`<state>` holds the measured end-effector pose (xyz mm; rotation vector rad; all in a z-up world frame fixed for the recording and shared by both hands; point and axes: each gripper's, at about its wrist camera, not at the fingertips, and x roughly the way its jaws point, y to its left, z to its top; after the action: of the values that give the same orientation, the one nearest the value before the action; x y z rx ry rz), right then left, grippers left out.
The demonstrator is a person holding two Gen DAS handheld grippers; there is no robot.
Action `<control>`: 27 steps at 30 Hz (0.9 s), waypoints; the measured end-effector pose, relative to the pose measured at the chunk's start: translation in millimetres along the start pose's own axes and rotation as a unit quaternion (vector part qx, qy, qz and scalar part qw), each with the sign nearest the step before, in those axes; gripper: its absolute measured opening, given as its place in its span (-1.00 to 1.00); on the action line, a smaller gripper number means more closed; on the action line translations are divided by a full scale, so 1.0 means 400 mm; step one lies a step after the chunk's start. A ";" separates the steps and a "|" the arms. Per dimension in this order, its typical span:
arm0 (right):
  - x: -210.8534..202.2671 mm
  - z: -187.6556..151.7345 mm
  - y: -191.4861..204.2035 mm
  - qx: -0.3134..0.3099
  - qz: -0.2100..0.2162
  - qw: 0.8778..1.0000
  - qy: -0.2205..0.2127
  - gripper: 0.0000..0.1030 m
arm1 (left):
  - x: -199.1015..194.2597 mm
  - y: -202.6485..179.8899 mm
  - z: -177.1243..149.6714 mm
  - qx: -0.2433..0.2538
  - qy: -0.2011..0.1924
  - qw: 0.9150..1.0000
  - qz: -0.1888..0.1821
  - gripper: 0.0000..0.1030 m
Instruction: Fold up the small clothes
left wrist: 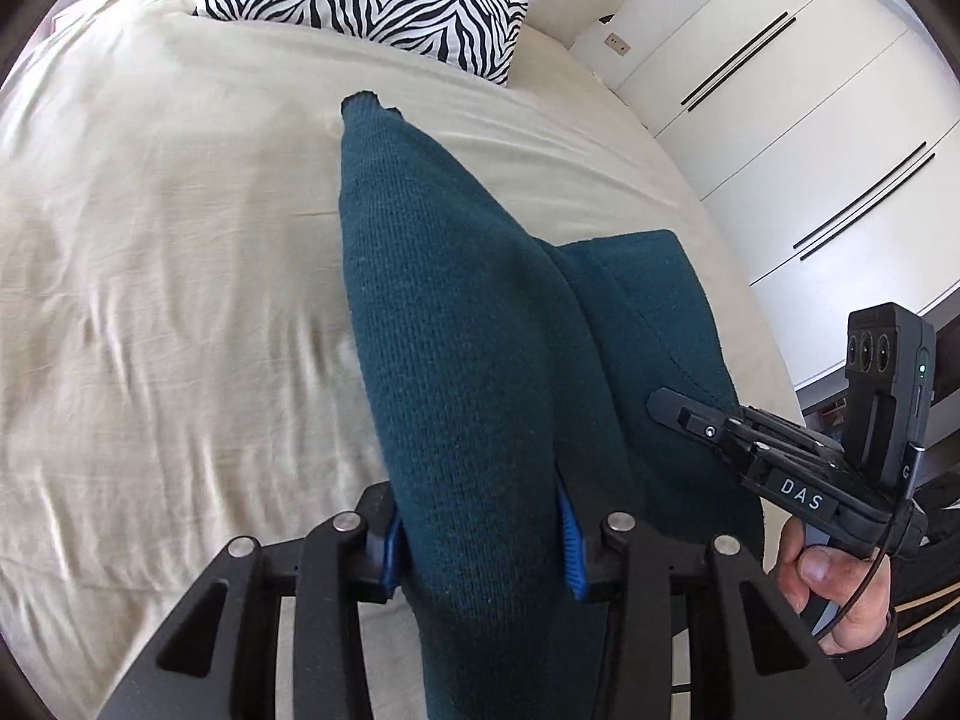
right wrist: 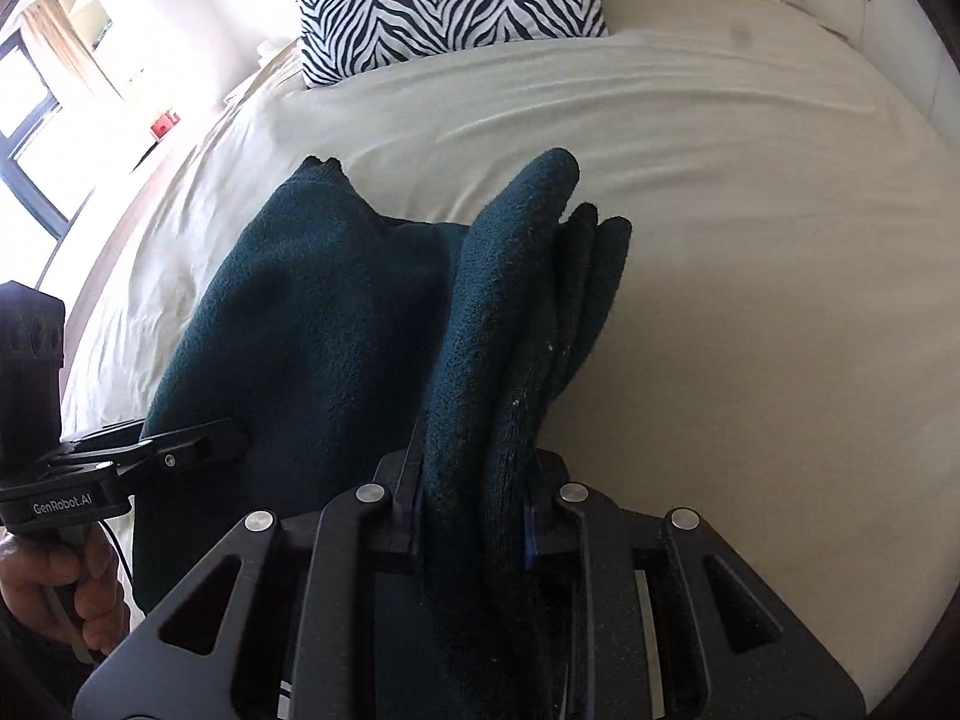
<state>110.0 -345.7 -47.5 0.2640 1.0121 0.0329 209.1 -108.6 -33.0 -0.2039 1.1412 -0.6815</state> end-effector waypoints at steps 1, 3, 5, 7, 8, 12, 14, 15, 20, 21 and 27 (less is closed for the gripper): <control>-0.018 -0.013 0.032 -0.005 0.005 1.000 -0.006 -0.60 | -0.031 0.010 -0.020 0.005 -0.005 1.000 0.005 -0.17; -0.050 -0.043 0.087 -0.011 0.021 1.000 -0.019 -0.60 | -0.088 0.028 -0.059 0.010 -0.015 1.000 0.014 -0.17; -0.061 -0.067 0.147 -0.013 0.039 0.999 -0.023 -0.60 | -0.140 0.040 -0.099 0.014 -0.025 0.999 0.025 -0.17; -0.063 -0.096 0.217 -0.024 0.049 0.998 -0.023 -0.60 | -0.179 0.051 -0.140 0.017 -0.031 0.999 0.035 -0.17; -0.058 -0.106 0.248 -0.028 0.053 0.998 -0.023 -0.60 | -0.196 0.061 -0.161 0.017 -0.032 0.999 0.037 -0.17; -0.039 -0.160 0.326 -0.026 0.077 0.997 -0.016 -0.60 | -0.249 0.130 -0.243 0.009 -0.037 0.998 0.042 -0.17; -0.015 -0.187 0.345 -0.019 0.085 0.996 -0.005 -0.60 | -0.261 0.169 -0.279 -0.004 -0.034 0.999 0.039 -0.17; -0.008 -0.200 0.355 -0.017 0.087 0.996 -0.001 -0.60 | -0.261 0.179 -0.296 -0.006 -0.033 0.999 0.040 -0.17; 0.061 -0.256 0.339 0.009 0.092 0.995 0.026 -0.59 | -0.203 0.253 -0.347 -0.024 -0.009 0.998 0.050 -0.11; 0.074 -0.265 0.326 0.019 0.089 0.995 0.028 -0.59 | -0.192 0.272 -0.358 -0.035 -0.007 0.998 0.047 -0.05; 0.115 -0.336 0.210 0.105 0.161 0.981 0.031 -0.40 | -0.178 0.302 -0.383 -0.042 -0.023 0.998 0.044 0.22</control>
<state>29.2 -230.2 -133.6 0.6214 1.0269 0.2295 103.6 56.6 -101.3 -0.2395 1.1293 -0.5493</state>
